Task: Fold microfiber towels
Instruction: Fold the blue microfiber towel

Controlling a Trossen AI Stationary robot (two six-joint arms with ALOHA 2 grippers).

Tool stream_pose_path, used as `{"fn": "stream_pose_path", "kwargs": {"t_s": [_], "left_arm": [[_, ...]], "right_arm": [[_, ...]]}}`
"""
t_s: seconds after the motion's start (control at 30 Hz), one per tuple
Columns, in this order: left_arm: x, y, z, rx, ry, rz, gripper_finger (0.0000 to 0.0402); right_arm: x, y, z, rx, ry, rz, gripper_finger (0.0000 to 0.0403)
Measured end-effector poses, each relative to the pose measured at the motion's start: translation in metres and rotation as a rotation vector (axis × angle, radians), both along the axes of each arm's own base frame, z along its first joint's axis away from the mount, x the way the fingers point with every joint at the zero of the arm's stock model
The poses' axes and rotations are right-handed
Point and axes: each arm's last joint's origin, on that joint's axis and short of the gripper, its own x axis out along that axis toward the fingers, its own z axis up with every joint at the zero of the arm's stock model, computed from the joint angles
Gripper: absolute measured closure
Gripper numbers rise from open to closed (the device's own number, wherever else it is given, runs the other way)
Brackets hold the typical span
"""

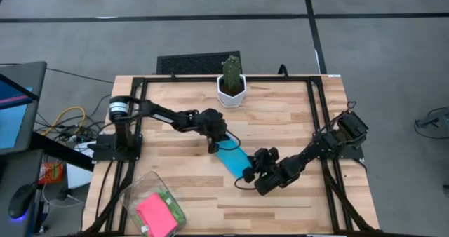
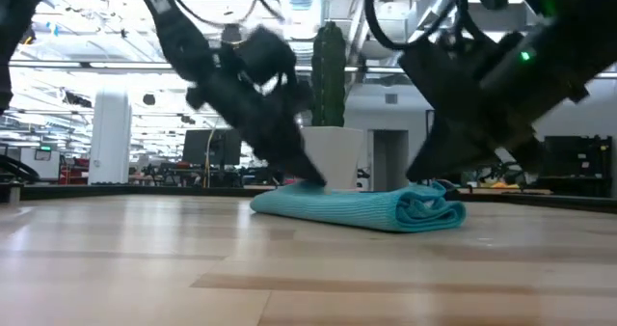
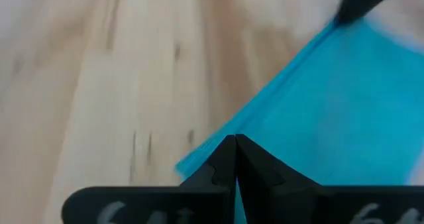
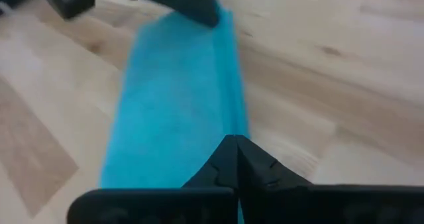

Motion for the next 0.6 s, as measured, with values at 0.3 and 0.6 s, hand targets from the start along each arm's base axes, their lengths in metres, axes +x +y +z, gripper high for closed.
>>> {"fn": "stream_pose_path", "kwargs": {"t_s": [0.3,0.6], "left_arm": [[0.004,0.014,-0.040,-0.107,0.052,0.033,0.0401],[-0.001,0.015,-0.019,-0.167,0.050,0.088,0.0401]], "right_arm": [[-0.023,-0.012,-0.027,0.083,0.044,-0.019,0.0390],[-0.038,-0.015,-0.021,0.153,0.091,-0.025,0.0373]]}}
